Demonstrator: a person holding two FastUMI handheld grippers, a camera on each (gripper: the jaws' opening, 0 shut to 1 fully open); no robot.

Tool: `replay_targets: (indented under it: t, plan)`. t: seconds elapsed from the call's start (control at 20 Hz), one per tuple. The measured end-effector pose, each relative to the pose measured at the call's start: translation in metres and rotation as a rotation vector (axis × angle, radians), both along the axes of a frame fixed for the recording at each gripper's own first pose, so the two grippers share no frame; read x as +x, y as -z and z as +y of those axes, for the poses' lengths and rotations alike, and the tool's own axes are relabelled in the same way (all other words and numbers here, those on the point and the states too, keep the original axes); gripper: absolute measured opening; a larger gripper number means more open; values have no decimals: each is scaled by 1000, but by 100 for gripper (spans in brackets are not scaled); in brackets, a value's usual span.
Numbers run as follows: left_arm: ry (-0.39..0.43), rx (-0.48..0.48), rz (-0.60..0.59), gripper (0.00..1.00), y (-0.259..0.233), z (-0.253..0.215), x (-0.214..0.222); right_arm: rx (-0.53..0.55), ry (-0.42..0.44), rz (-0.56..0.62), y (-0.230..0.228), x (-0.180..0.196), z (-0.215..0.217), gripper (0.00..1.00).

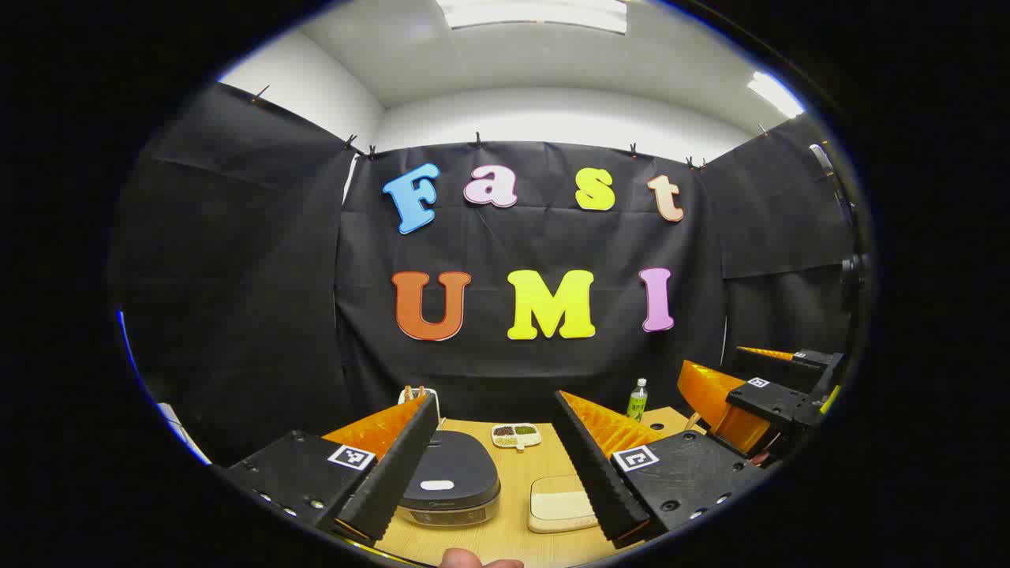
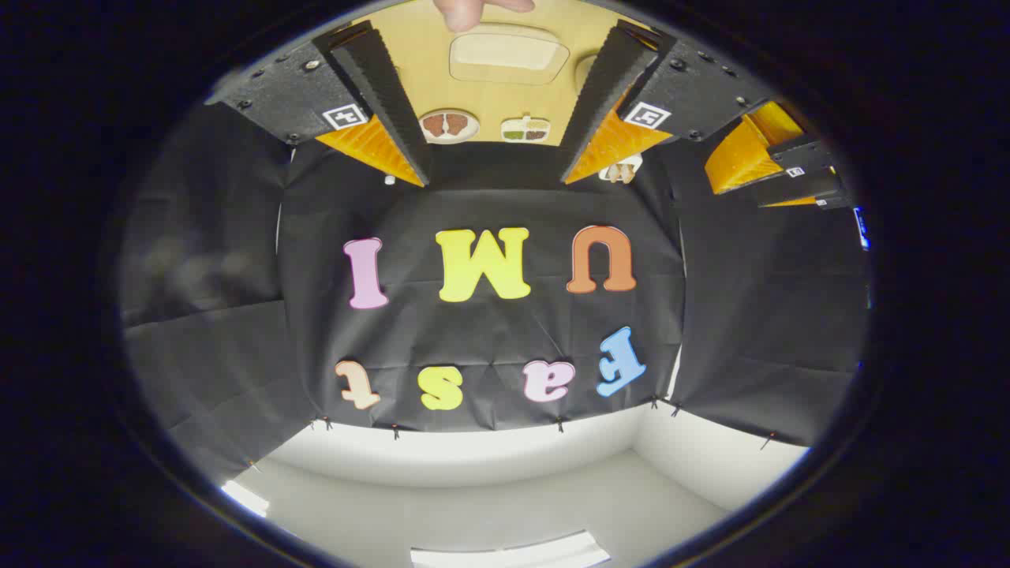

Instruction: Close the left gripper, press the button to open the rice cooker; take a wooden spoon from the chopstick holder with the right hand, scoop a spoonful of rice and pour it into the rice cooker, then put the wooden spoon back into the chopstick holder.

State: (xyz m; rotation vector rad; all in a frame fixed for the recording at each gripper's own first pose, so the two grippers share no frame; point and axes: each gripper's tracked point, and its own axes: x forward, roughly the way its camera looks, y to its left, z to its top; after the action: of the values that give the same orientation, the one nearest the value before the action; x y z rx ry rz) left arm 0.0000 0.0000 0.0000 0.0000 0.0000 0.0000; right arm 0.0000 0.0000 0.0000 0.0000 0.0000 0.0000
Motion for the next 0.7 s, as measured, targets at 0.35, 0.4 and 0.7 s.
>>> replay_targets:
  t: [0.35,0.4,0.7]
  plan:
    - [-57,-17,15,94,2,29,-1,12,-53,20,7,13,28,95]
    - [-70,-12,15,94,3,34,-3,18,-64,21,8,13,32,100]
    - [-98,-8,24,94,7,45,-11,29,-122,17,9,12,57,100]
